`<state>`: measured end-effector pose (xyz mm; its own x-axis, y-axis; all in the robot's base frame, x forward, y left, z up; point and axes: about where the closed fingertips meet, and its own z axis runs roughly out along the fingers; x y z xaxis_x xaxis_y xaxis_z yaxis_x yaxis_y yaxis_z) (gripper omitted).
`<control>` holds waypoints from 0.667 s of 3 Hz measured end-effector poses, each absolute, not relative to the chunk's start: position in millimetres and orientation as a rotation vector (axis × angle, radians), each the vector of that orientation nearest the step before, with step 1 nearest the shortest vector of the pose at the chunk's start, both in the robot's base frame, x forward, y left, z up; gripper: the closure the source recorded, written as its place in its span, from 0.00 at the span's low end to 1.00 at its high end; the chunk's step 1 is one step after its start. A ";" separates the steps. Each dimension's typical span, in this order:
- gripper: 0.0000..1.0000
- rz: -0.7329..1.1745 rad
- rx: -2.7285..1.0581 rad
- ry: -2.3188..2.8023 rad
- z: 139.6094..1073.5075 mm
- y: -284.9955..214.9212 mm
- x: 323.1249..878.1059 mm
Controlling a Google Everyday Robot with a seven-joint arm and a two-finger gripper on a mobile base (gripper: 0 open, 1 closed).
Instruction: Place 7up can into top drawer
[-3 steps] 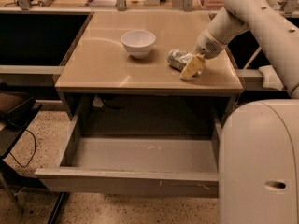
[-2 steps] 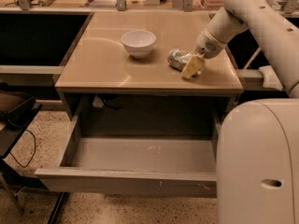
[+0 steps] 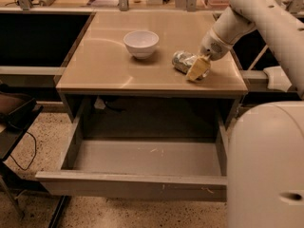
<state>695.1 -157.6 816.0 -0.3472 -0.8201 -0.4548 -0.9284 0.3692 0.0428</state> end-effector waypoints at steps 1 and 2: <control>1.00 0.344 -1.318 2.291 854.5 -190.2 660.5; 1.00 0.279 -1.181 2.212 910.3 -202.3 599.1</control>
Offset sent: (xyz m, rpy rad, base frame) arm -0.3998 -0.0840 0.0790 -0.0348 -0.0452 -0.3209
